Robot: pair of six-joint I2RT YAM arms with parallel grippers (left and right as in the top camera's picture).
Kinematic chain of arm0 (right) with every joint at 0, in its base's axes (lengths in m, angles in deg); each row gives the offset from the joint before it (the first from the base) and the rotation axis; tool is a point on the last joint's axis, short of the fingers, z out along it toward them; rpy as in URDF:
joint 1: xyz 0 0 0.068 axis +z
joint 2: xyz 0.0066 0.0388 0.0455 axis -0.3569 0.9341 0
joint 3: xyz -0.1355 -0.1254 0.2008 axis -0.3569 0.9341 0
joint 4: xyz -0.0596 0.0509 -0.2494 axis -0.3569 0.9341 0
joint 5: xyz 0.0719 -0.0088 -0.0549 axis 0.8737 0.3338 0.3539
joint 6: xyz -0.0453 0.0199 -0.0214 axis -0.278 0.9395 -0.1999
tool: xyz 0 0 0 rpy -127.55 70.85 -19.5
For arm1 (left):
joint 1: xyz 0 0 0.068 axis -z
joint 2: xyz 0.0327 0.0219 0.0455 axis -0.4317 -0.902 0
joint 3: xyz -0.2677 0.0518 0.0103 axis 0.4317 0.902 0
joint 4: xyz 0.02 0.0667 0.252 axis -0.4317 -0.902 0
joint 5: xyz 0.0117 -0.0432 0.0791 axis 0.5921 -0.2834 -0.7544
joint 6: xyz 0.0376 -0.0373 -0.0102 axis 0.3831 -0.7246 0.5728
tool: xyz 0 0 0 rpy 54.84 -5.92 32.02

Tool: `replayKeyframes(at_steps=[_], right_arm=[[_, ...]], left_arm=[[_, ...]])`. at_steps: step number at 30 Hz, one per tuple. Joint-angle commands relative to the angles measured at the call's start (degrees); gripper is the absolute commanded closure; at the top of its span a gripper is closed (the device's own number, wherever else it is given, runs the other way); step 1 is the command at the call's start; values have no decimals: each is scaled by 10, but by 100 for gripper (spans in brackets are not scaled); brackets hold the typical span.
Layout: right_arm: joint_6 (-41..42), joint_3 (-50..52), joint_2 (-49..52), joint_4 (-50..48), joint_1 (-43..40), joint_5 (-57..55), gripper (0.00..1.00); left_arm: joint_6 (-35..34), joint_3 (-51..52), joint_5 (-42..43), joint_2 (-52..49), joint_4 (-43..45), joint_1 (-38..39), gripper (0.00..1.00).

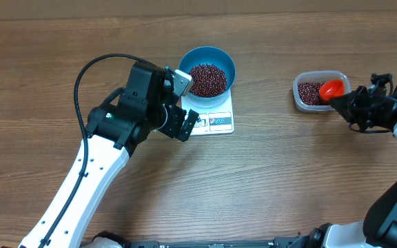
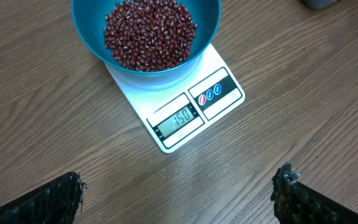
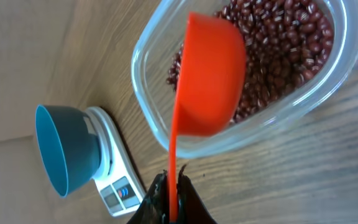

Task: Scoop item into bowl and weigh 150g on scale
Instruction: 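Lower the red scoop into the bean tub with the right gripper, then open the right gripper to release the scoop in the tub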

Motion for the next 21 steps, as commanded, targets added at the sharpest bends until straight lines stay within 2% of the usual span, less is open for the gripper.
replayKeyframes(at_steps=[1, 7, 14, 17, 19, 21], right_arm=[[17, 17, -3, -28, 12, 5, 95], [76, 19, -3, -48, 26, -45, 91], [95, 19, -3, -64, 32, -47, 87], [96, 19, -3, -63, 32, -46, 80], [106, 19, -3, -59, 32, -46, 71], [105, 19, -3, -59, 34, -44, 65]], left_arm=[[-7, 1, -3, 3, 2, 0, 0], [-7, 1, -3, 3, 2, 0, 1], [-7, 1, -3, 3, 2, 0, 1], [-7, 1, -3, 3, 2, 0, 0], [-7, 1, -3, 3, 2, 0, 0], [-7, 1, -3, 3, 2, 0, 0]])
